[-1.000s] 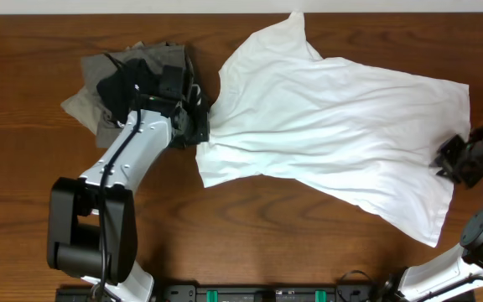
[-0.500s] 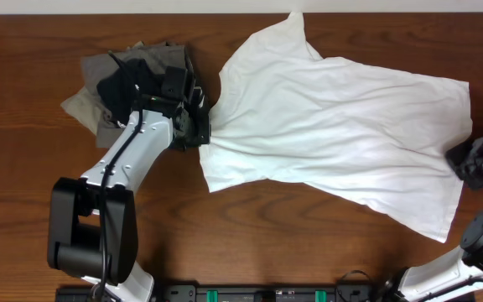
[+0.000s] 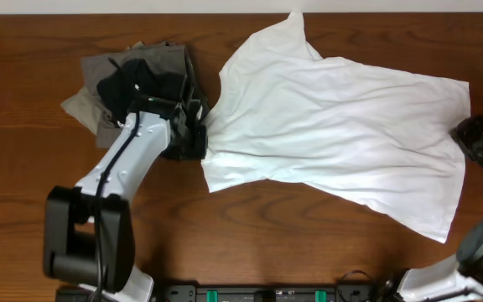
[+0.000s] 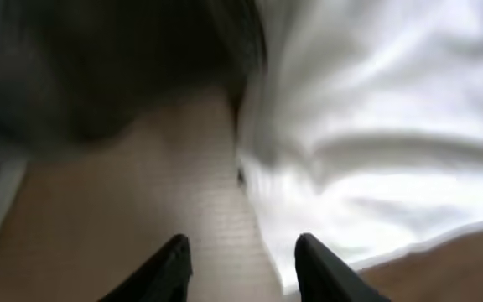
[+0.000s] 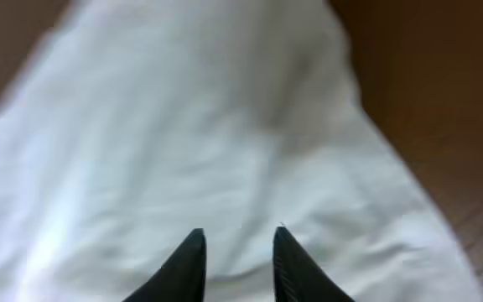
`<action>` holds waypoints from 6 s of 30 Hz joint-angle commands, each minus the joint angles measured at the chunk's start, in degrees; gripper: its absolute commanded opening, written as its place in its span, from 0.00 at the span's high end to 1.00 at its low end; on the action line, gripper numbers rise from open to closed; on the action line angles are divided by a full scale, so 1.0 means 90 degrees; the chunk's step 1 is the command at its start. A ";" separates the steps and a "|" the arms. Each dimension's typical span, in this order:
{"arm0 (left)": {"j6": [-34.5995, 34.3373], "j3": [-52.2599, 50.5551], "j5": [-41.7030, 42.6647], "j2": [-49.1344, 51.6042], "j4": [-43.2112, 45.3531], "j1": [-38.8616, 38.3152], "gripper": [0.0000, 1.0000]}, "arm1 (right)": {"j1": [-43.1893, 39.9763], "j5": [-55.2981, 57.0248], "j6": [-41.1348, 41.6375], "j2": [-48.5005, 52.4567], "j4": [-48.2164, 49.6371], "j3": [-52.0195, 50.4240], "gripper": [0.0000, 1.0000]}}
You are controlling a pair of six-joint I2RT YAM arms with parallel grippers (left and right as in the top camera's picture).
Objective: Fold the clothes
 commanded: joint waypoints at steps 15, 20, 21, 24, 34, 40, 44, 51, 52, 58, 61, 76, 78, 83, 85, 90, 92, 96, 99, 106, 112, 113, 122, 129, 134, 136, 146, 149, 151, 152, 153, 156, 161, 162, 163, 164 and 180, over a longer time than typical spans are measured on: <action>0.0736 -0.1134 -0.0214 0.0277 0.0872 -0.1423 0.39 | 0.0180 -0.0770 -0.0187 -0.1328 -0.0993 0.0160 0.68; 0.1066 -0.1134 -0.0459 0.0529 0.1127 -0.1792 0.38 | 0.0209 -0.0750 -0.0187 -0.1328 -0.1010 0.0158 0.67; 0.1066 -0.1134 -0.0563 0.0576 0.1158 -0.1851 0.39 | 0.0211 -0.0746 -0.0187 -0.1328 -0.1020 0.0158 0.67; 0.1064 -0.1134 -0.1010 0.0726 0.1234 -0.1967 0.62 | 0.0211 -0.0746 -0.0187 -0.1328 -0.1042 0.0160 0.67; 0.1061 -0.0221 -0.1224 0.0056 0.0352 -0.1996 0.94 | 0.0270 0.0226 0.0104 -0.1326 -0.2038 0.0010 0.71; 0.1180 0.0097 -0.1226 -0.0629 0.0682 -0.1974 0.94 | 0.0391 0.0425 0.0104 -0.1326 -0.2385 -0.0704 0.69; 0.1098 0.0097 -0.1226 -0.0680 0.0816 -0.1914 0.94 | 0.0493 0.0425 0.0107 -0.1326 -0.2322 -0.1603 0.68; 0.0962 0.0097 -0.1438 -0.0673 0.1117 -0.1870 0.94 | 0.0505 0.0906 0.0423 -0.1326 -0.1545 -0.2909 0.60; 0.0933 0.0097 -0.1535 -0.0673 0.1139 -0.1870 0.94 | 0.0505 0.1035 0.0500 -0.1326 -0.1545 -0.3009 0.60; 0.0918 0.0097 -0.1681 -0.0673 0.1251 -0.1753 0.94 | 0.0503 0.1083 0.0376 -0.1328 -0.1668 -0.3070 0.57; 0.0894 0.0097 -0.1685 -0.0673 0.1297 -0.1630 0.94 | 0.0498 0.1037 0.0087 -0.1328 -0.1846 -0.3021 0.57; 0.0775 0.0097 -0.1702 -0.0673 0.1647 -0.1341 0.94 | 0.0510 0.0469 -0.0520 -0.1328 -0.2781 -0.2795 0.55; 0.0772 0.0097 -0.1702 -0.0673 0.1659 -0.1341 0.94 | 0.0510 0.0505 -0.0515 -0.1328 -0.2769 -0.2975 0.55; 0.0775 0.0097 -0.1702 -0.0673 0.1666 -0.1341 0.94 | 0.0510 0.0534 -0.0289 -0.1328 -0.2273 -0.3514 0.55; 0.0775 0.0097 -0.1702 -0.0673 0.1664 -0.1341 0.94 | 0.0510 0.0619 -0.0185 -0.1328 -0.2142 -0.3604 0.57; 0.0775 0.0097 -0.1702 -0.0673 0.1659 -0.1341 0.94 | 0.0498 0.0945 -0.0085 -0.1328 -0.1989 -0.3606 0.71; 0.0775 0.0097 -0.1702 -0.0673 0.1661 -0.1341 0.94 | 0.0498 0.0945 -0.0085 -0.1328 -0.1933 -0.3538 0.91; 0.0777 0.0097 -0.1702 -0.0673 0.1656 -0.1341 0.94 | 0.0498 0.0906 -0.0182 -0.1336 -0.2203 -0.3028 0.99; 0.0777 0.0097 -0.1700 -0.0673 0.1583 -0.1341 0.94 | 0.0498 0.0529 -0.0826 -0.1345 -0.2926 -0.2327 0.99; 0.0782 0.0097 -0.1698 -0.0675 0.1321 -0.1341 0.92 | 0.0498 0.0124 -0.1117 -0.1348 -0.4097 -0.0775 0.99; 0.1110 0.0095 -0.1494 -0.0612 0.1734 -0.1341 0.88 | 0.0500 0.0083 -0.0685 -0.1333 -0.3364 -0.0597 0.99; 0.1151 0.0095 -0.1481 -0.0580 0.1809 -0.1341 0.85 | 0.0498 0.0085 -0.0595 -0.1333 -0.3220 -0.0597 0.99; 0.1309 0.0097 -0.1151 0.0005 0.2907 -0.1345 0.83 | 0.0359 0.0629 0.0100 -0.1333 -0.2222 -0.0593 0.99; 0.1304 0.0097 -0.1171 0.0539 0.3521 -0.1304 0.73 | 0.0284 0.0729 0.0563 -0.1333 -0.1433 -0.0595 0.99; 0.1134 0.0112 -0.1141 0.0350 0.2645 -0.1387 0.38 | 0.0284 0.0733 0.0629 -0.1333 -0.1343 -0.0595 0.99; 0.1137 0.0112 -0.1141 0.0204 0.2259 -0.1477 0.36 | 0.0284 0.0743 0.0629 -0.1333 -0.1350 -0.0595 0.99; 0.1188 -0.0085 -0.0835 0.0398 0.1588 -0.2123 0.34 | 0.0284 0.0750 0.0629 -0.1333 -0.1345 -0.0595 0.99; 0.1185 -0.0085 -0.0835 0.0661 0.1651 -0.2123 0.34 | 0.0284 0.0748 0.0629 -0.1333 -0.1345 -0.0595 0.99; 0.1183 -0.0085 -0.0833 0.0816 0.1651 -0.2123 0.34 | 0.0284 0.0748 0.0629 -0.1333 -0.1345 -0.0595 0.99; 0.1185 -0.0085 -0.0835 0.0903 0.1656 -0.2123 0.31 | 0.0284 0.0748 0.0629 -0.1333 -0.1345 -0.0595 0.99; 0.1188 -0.0085 -0.0835 0.0974 0.1681 -0.2123 0.30 | 0.0284 0.0748 0.0629 -0.1333 -0.1345 -0.0595 0.99; 0.1355 -0.0085 -0.0835 0.1192 0.1853 -0.2123 0.29 | 0.0284 0.0746 0.0629 -0.1333 -0.1345 -0.0595 0.99; 0.1523 -0.0085 -0.0891 0.1435 0.2130 -0.2123 0.37 | 0.0284 0.0746 0.0629 -0.1333 -0.1345 -0.0595 0.99; 0.1523 -0.0085 -0.0916 0.1435 0.2135 -0.2120 0.45 | 0.0284 0.0746 0.0629 -0.1333 -0.1345 -0.0595 0.99; 0.1520 -0.0085 -0.0954 0.1433 0.2137 -0.2123 0.53 | 0.0284 0.0746 0.0629 -0.1333 -0.1345 -0.0595 0.99; 0.1520 -0.0083 -0.1008 0.1428 0.2140 -0.2123 0.63 | 0.0284 0.0746 0.0629 -0.1333 -0.1345 -0.0595 0.99; 0.0663 0.0478 -0.0947 -0.0194 -0.0731 -0.2123 0.94 | -0.0600 0.0155 0.0430 -0.1396 -0.1848 -0.0495 0.99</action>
